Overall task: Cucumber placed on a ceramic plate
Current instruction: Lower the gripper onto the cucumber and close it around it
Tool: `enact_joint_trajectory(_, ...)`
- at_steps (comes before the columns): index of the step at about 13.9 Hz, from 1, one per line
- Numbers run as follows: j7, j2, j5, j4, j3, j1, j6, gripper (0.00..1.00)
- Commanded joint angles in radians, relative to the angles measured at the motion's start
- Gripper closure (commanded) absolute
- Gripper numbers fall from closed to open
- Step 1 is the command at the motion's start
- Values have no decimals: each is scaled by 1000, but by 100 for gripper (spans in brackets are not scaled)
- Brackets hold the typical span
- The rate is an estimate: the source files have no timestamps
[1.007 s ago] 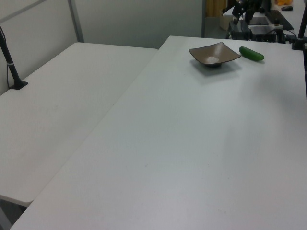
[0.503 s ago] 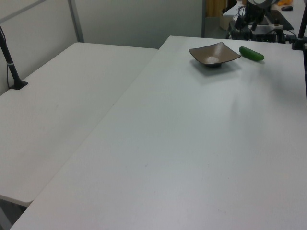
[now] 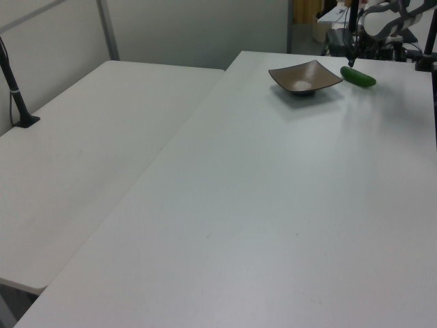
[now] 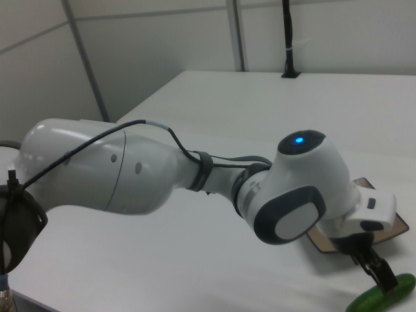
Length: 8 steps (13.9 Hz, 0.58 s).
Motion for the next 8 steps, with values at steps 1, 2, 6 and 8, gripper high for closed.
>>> enact_joint_trajectory(1, -59, 37, -19, -1, 2, -10, 34, 0)
enact_joint_trajectory(2, -59, 54, -19, -3, 2, -8, 68, 0)
enact_joint_trajectory(6, -59, 120, -29, -3, 2, -4, 143, 0)
enact_joint_trajectory(8, -59, 122, -49, -3, 2, -7, 143, 0)
